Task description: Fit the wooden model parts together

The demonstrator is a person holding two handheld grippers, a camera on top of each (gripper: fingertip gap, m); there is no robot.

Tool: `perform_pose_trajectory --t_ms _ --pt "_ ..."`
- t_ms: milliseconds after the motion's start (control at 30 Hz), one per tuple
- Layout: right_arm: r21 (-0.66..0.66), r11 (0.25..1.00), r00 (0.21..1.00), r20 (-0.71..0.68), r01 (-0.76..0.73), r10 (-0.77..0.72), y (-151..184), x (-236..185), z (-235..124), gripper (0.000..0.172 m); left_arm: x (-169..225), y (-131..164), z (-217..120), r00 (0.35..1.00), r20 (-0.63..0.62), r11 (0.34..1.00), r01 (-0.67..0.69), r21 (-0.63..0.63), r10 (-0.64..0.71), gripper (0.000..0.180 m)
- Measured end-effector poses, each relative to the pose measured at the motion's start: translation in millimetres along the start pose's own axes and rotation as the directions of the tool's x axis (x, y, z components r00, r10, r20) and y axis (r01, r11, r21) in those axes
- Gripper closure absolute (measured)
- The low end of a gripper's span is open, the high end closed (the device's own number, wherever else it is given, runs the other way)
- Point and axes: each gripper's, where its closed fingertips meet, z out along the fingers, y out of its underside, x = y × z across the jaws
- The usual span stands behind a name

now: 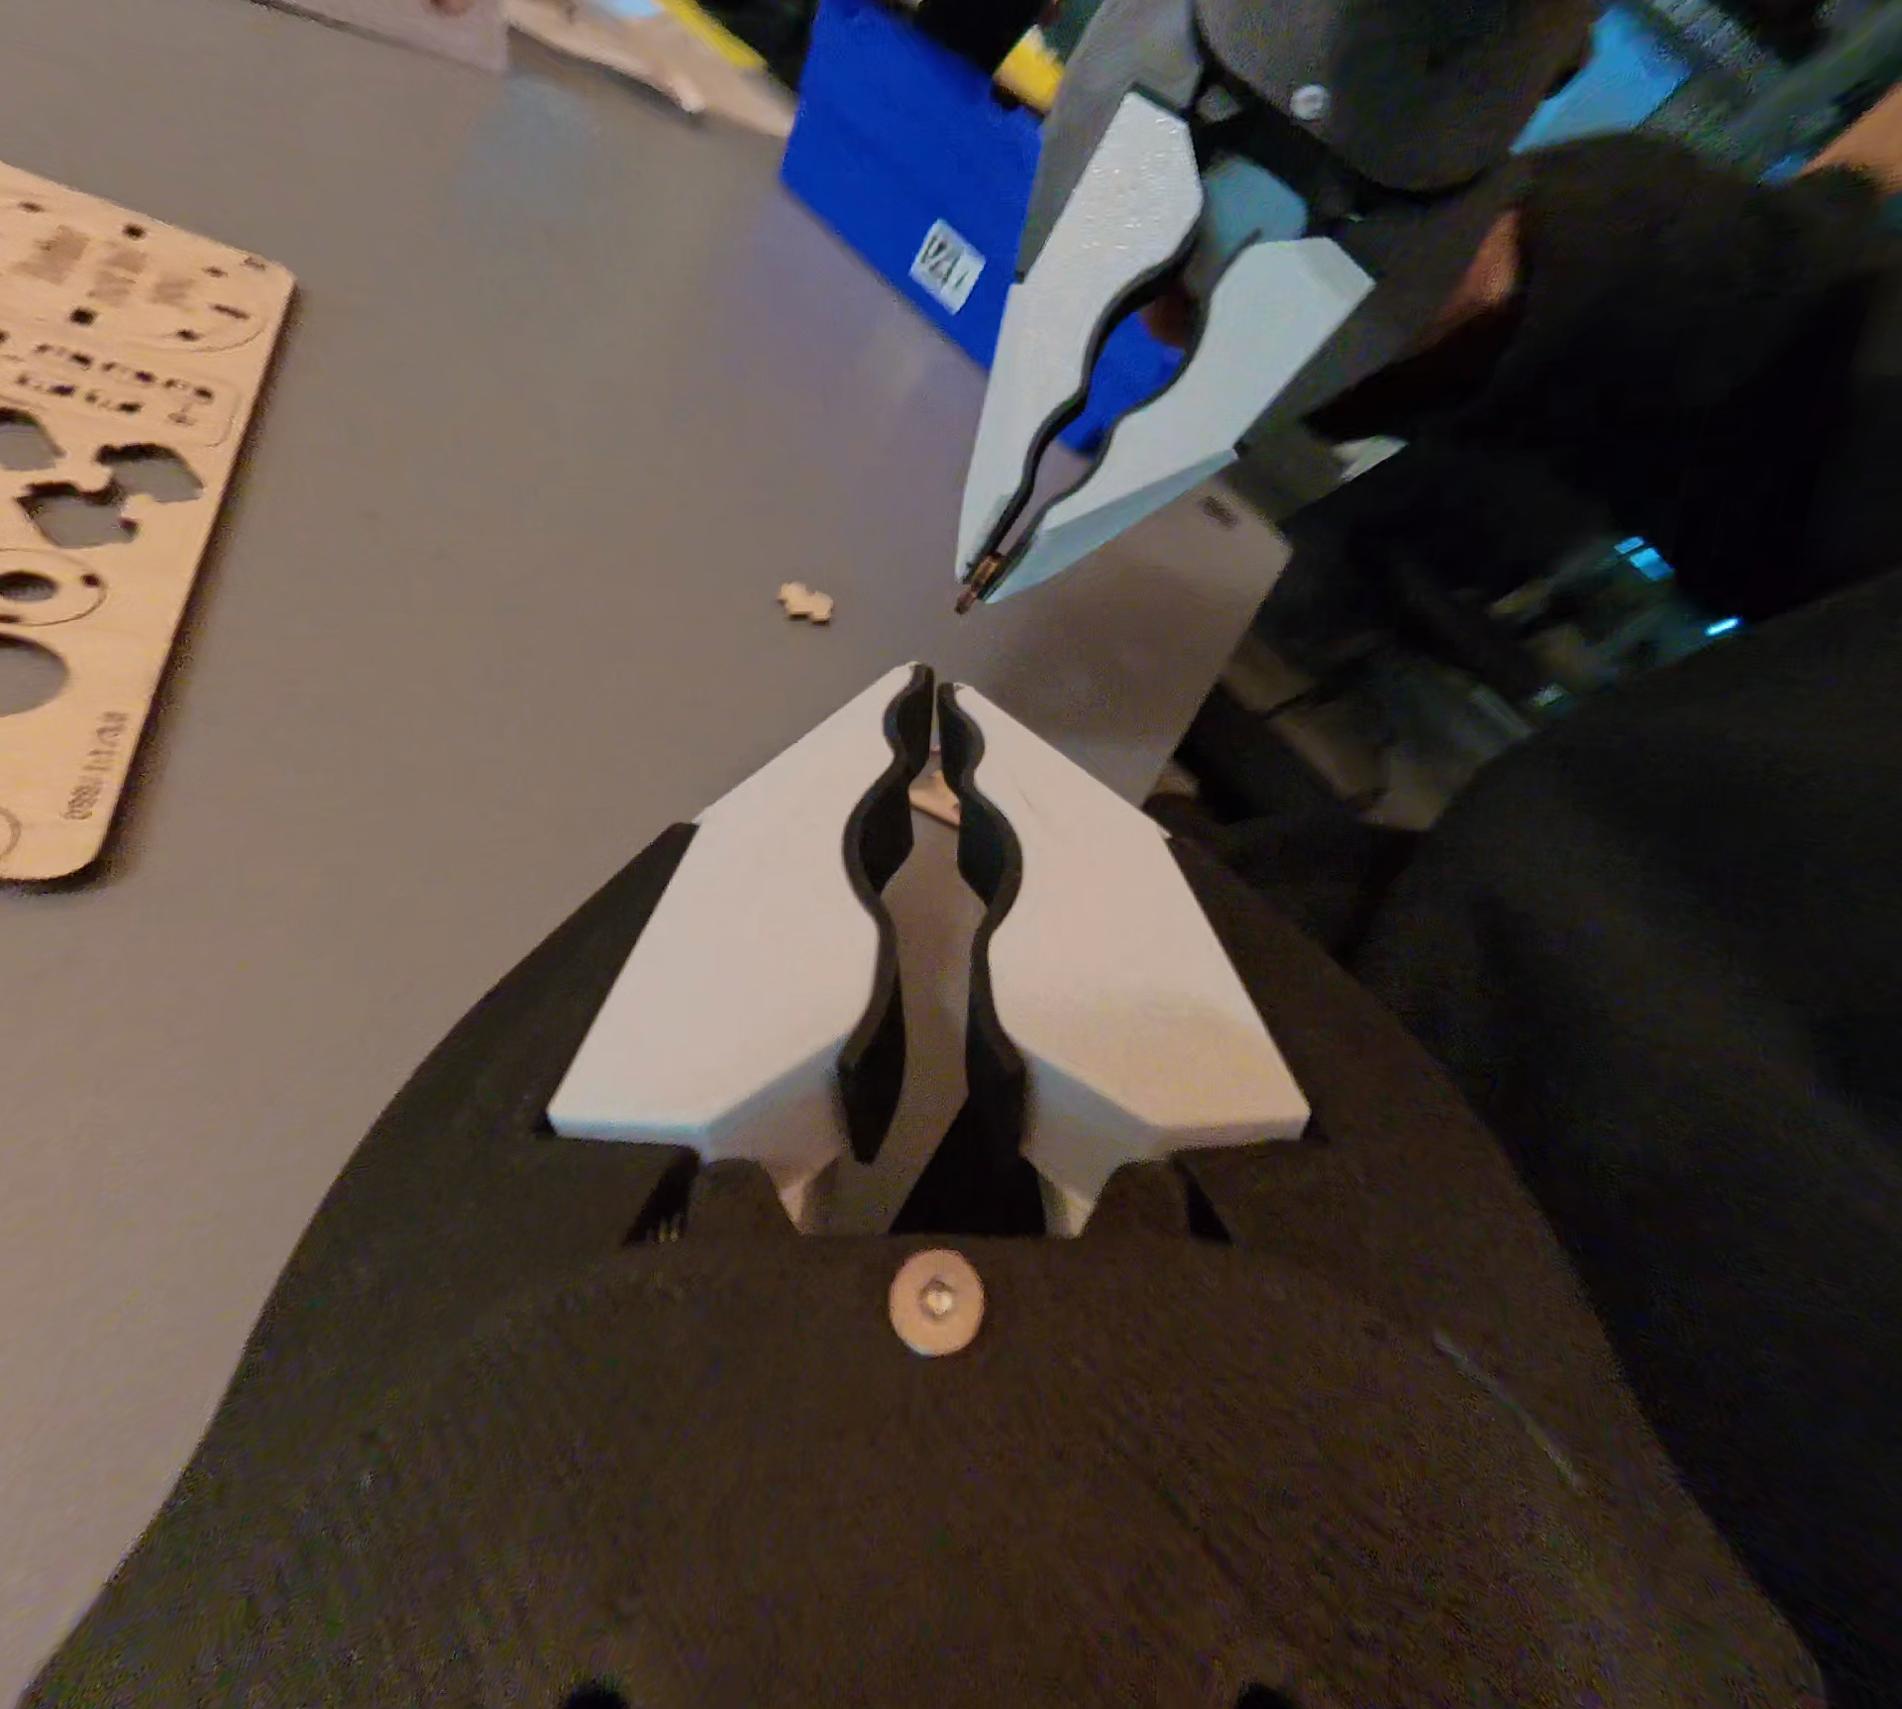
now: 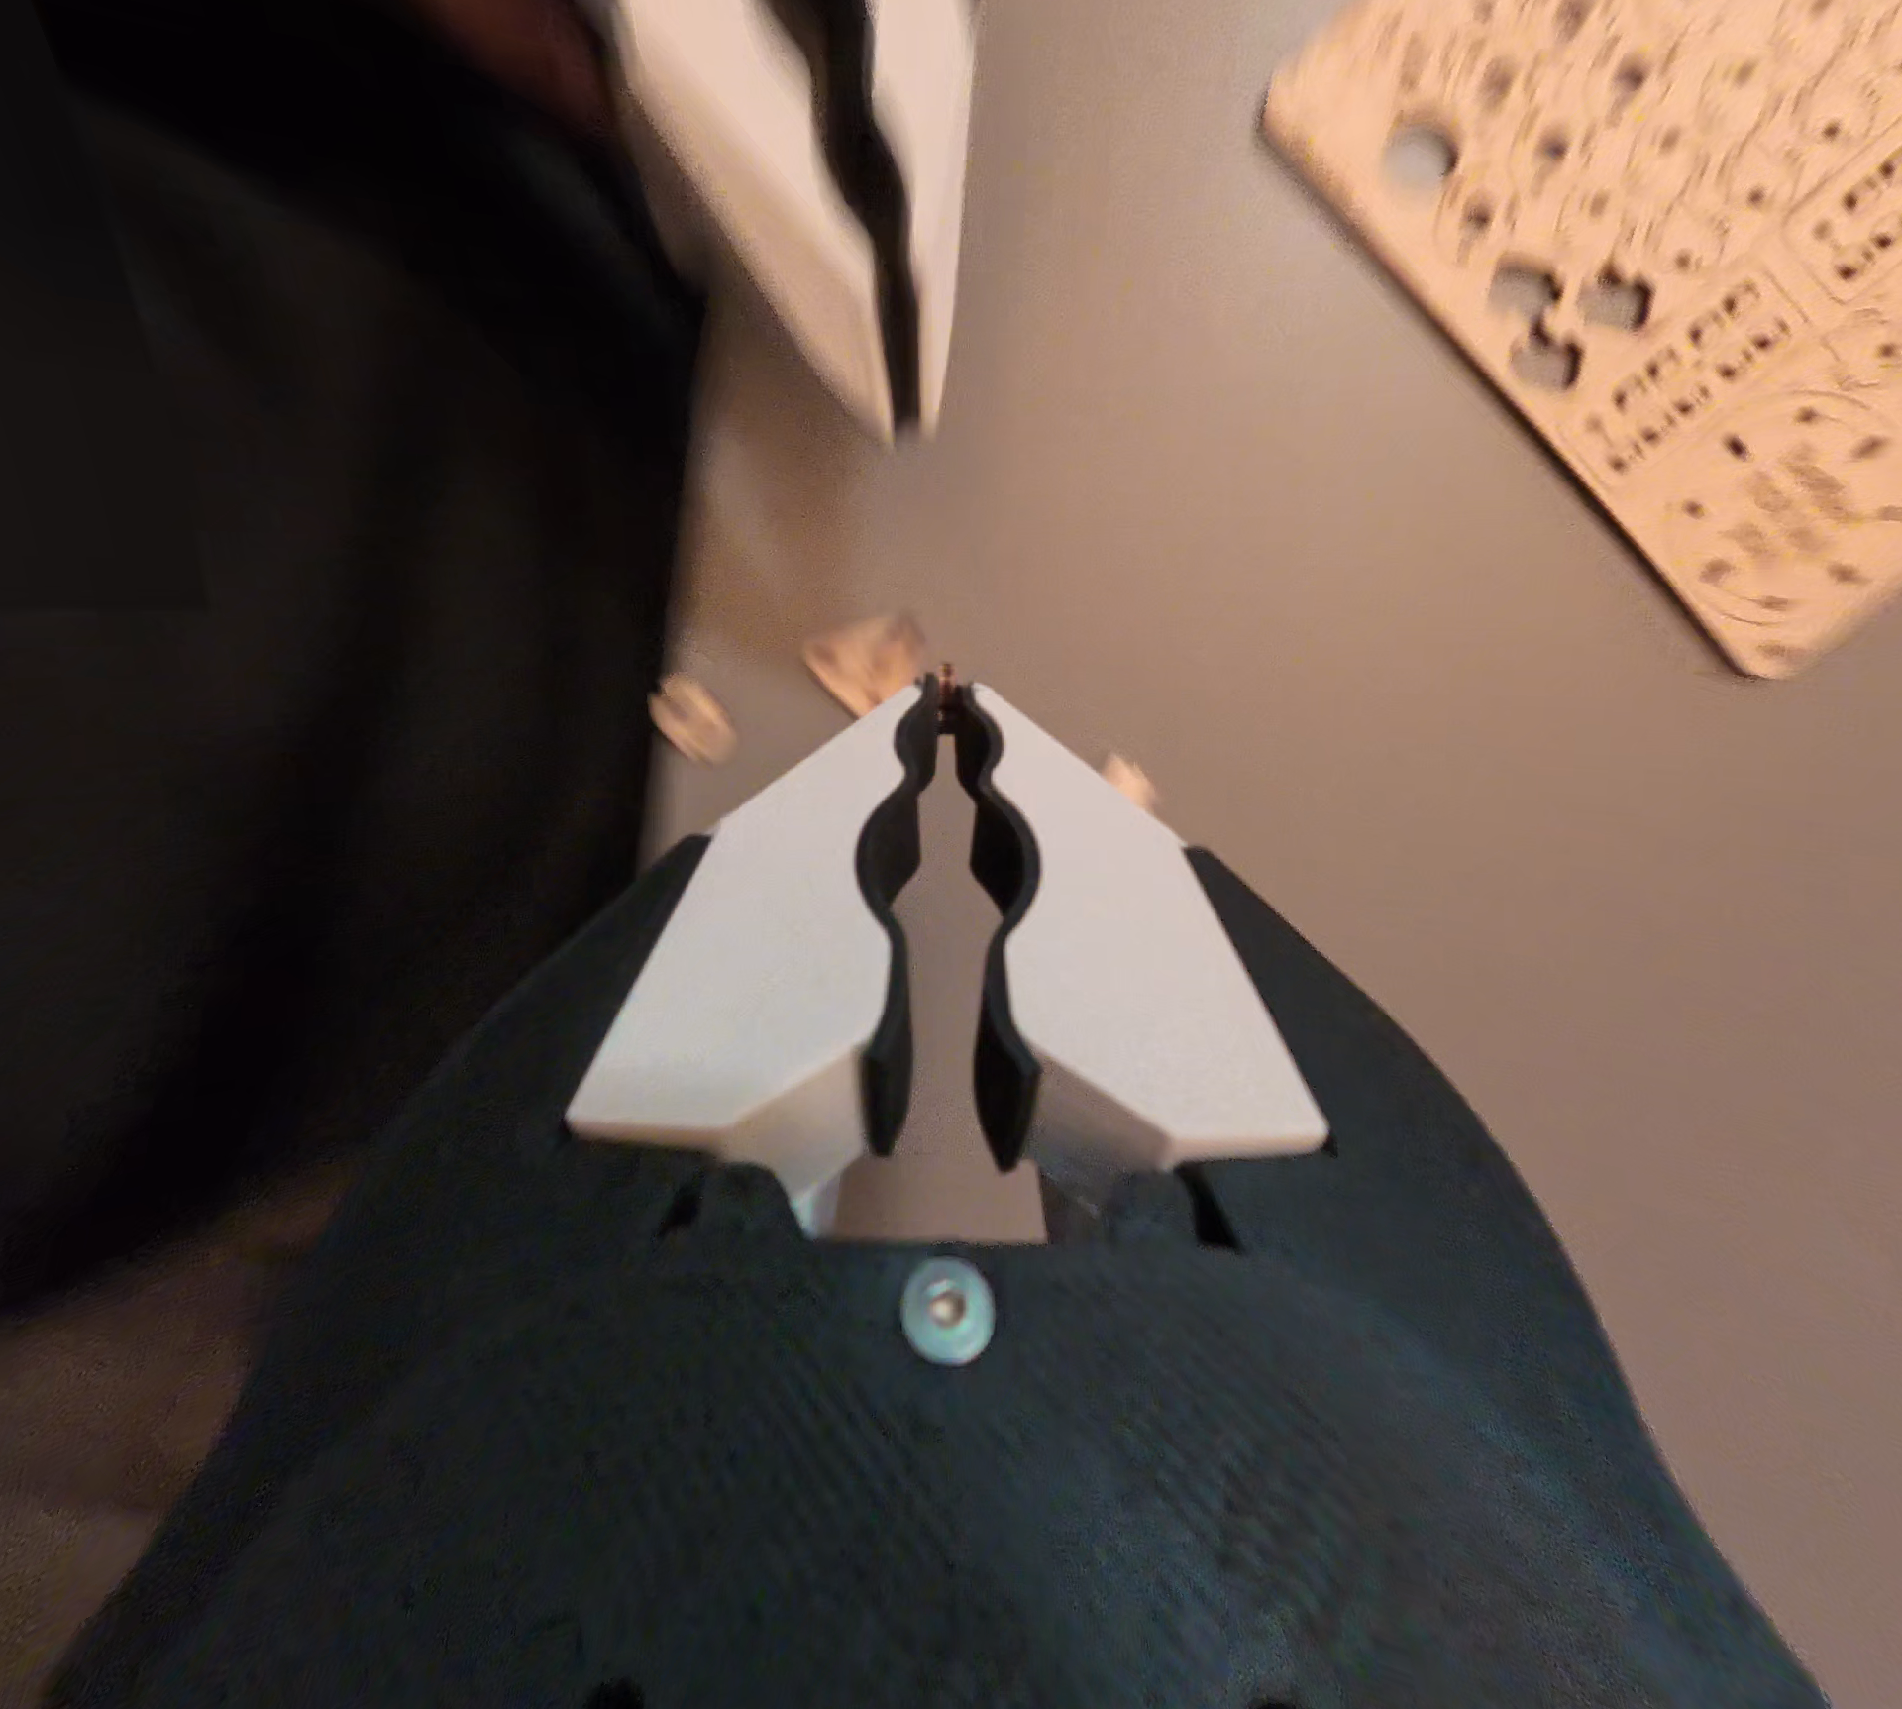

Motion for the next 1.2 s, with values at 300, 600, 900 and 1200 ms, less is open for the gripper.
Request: perform_pose_trajectory --t_ms 300,600,900,1200 --pt "-0.209 0.94 0.961 0.007 0.27 -0.275 22 -21 35 0.171 -7 34 22 0.991 0.102 0.98 -0.069 -0.188 0.089 0.164" --pt "-0.21 0.938 0.961 0.043 0.274 -0.271 22 -21 39 0.171 -6 38 23 0.991 0.1 0.977 -0.062 -0.204 0.083 0.167" --pt "-0.223 0.941 0.967 0.055 0.255 -0.249 24 -22 41 0.171 -7 39 24 0.991 0.104 0.976 -0.063 -0.209 0.086 0.169" --pt "-0.234 0.951 0.979 0.049 0.204 -0.198 24 -17 40 0.171 -7 39 24 0.991 0.105 0.975 -0.064 -0.215 0.089 0.17"
